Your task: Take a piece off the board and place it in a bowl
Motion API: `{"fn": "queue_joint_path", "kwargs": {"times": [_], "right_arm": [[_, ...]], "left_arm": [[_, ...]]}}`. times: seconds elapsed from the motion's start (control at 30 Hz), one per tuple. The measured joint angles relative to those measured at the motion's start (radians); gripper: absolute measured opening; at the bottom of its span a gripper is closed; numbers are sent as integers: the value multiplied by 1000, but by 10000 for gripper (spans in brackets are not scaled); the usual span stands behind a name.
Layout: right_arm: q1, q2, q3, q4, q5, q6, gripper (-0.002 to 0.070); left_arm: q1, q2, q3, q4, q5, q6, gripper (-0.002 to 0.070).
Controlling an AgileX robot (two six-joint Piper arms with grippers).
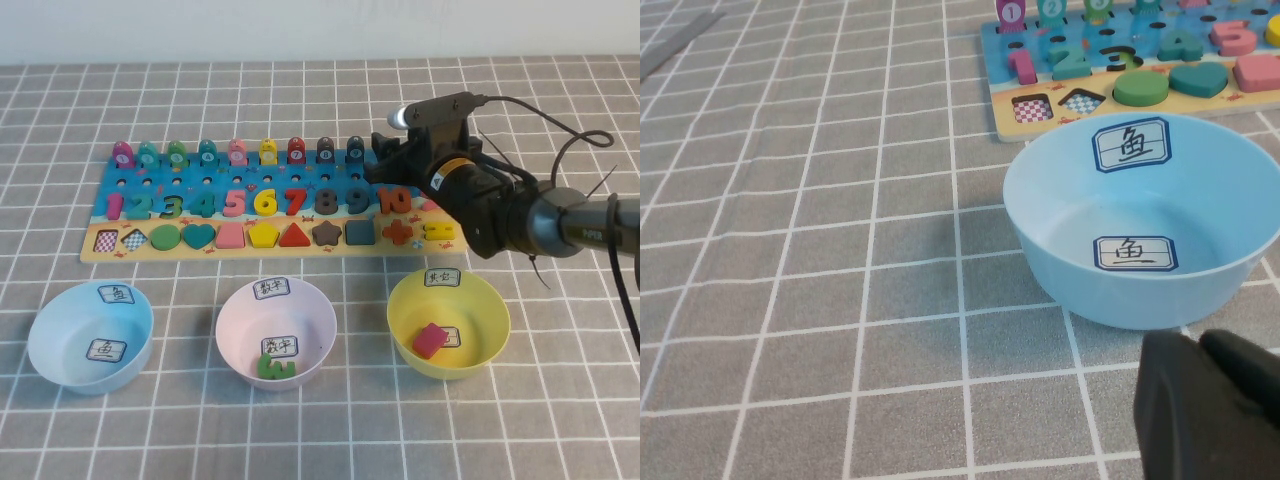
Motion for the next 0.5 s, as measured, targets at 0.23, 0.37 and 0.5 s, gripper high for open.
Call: {"fn": "queue_joint_path", "kwargs": {"times": [0.23, 0.37, 0.5], "right_arm": [[4, 8, -17, 6, 4, 0, 406], [4, 8, -17, 8, 4, 0, 406], [4, 8, -17, 23, 4, 0, 406]], "left_arm": [[0, 0, 0, 0, 0, 0, 0], [0, 0, 0, 0, 0, 0, 0], [0, 0, 0, 0, 0, 0, 0]]}}
